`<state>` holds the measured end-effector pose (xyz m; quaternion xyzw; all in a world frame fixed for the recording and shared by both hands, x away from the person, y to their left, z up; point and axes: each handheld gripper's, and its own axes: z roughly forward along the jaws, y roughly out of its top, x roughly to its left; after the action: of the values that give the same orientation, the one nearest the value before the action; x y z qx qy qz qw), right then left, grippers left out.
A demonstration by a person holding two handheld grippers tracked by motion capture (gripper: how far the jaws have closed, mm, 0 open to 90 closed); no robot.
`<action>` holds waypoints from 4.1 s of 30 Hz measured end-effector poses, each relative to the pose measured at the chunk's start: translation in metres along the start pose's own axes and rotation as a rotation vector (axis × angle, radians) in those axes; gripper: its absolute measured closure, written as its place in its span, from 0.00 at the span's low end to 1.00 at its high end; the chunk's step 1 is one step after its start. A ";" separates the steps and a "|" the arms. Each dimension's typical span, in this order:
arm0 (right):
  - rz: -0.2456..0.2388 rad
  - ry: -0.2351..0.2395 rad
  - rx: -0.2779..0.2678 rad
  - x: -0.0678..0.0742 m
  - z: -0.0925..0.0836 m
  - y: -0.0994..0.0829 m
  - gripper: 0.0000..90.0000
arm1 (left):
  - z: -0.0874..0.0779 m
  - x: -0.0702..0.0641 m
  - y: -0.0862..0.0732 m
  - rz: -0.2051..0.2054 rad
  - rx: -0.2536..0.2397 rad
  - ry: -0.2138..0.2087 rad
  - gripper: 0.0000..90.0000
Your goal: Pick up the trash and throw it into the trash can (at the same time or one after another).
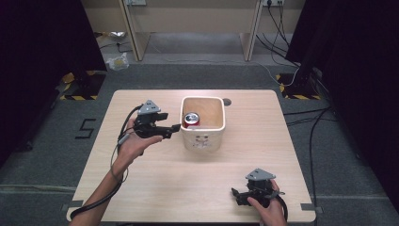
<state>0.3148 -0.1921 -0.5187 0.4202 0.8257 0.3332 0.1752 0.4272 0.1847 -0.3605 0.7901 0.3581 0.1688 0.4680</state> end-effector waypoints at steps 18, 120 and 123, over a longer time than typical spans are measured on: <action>0.002 0.000 0.003 0.000 0.000 0.000 0.00 | -0.004 0.006 -0.019 -0.013 -0.003 0.021 0.21; 0.001 0.000 0.003 0.000 0.000 0.000 0.00 | -0.004 -0.009 -0.128 0.010 0.033 0.030 0.20; 0.001 0.000 0.003 0.000 0.000 0.000 0.00 | -0.004 -0.009 -0.132 0.012 0.041 0.029 0.20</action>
<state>0.3147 -0.1921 -0.5185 0.4210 0.8259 0.3320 0.1745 0.3649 0.2203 -0.4714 0.7990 0.3636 0.1755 0.4456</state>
